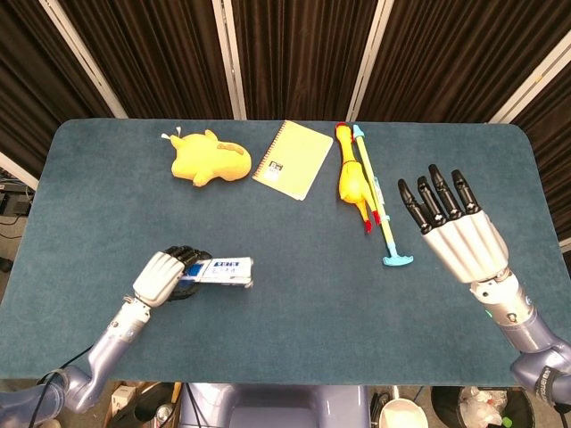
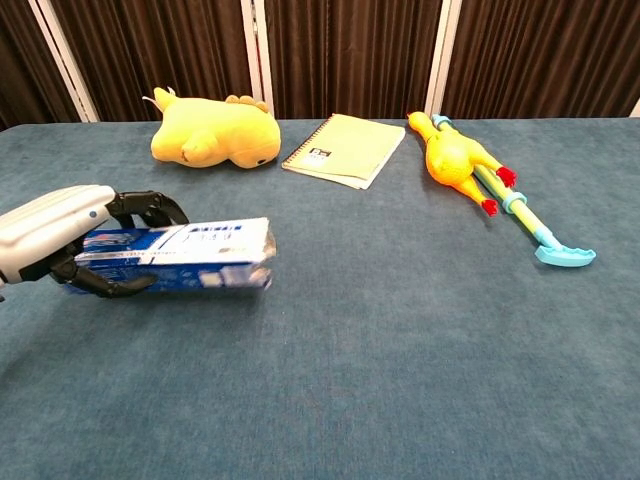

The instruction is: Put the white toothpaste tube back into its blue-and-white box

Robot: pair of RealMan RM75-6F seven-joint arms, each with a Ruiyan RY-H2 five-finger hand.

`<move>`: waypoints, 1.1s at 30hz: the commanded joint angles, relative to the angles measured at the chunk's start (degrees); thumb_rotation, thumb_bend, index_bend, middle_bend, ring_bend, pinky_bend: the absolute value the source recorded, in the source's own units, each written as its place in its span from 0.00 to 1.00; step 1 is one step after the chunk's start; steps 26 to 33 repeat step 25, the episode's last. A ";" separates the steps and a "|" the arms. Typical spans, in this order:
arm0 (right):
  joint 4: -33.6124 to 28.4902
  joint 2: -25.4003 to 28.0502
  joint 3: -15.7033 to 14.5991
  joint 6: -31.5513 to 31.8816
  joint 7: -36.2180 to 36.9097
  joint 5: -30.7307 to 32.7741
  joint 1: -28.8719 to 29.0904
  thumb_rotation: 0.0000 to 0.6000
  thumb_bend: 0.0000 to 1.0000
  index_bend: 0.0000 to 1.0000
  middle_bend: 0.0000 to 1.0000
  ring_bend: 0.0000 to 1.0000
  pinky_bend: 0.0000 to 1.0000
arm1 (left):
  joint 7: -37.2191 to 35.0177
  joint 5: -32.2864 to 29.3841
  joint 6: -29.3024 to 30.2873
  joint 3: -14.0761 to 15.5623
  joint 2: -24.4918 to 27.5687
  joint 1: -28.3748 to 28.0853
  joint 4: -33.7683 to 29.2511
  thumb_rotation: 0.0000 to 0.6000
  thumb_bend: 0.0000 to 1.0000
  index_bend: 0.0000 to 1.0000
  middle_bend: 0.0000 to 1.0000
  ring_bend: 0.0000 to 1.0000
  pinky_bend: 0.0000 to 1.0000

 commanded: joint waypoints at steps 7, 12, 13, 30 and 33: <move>-7.79 -0.68 -4.51 -2.28 -0.27 4.39 -5.95 1.00 0.45 0.23 0.37 0.24 0.35 | 14.72 -6.38 -1.14 -2.56 14.18 3.74 -23.14 1.00 0.07 0.02 0.01 0.00 0.03; -18.73 2.21 -10.19 -6.71 -0.41 11.85 -12.36 1.00 0.45 0.05 0.21 0.10 0.18 | 14.72 -4.59 4.51 -1.12 20.82 8.07 -29.78 1.00 0.07 0.02 0.01 0.00 0.03; -20.73 2.66 -11.27 -7.14 0.04 13.54 -13.85 1.00 0.45 0.03 0.16 0.05 0.12 | 14.41 -3.75 5.90 -0.49 22.59 9.20 -30.97 1.00 0.07 0.02 0.01 0.00 0.03; -23.63 3.26 -16.72 -4.61 7.53 22.05 -25.21 1.00 0.44 0.00 0.00 0.00 0.00 | 12.06 2.79 15.84 5.24 31.37 19.10 -28.09 1.00 0.07 0.01 0.00 0.00 0.00; -23.63 3.26 -16.72 -4.61 7.53 22.05 -25.21 1.00 0.44 0.00 0.00 0.00 0.00 | 12.06 2.79 15.84 5.24 31.37 19.10 -28.09 1.00 0.07 0.01 0.00 0.00 0.00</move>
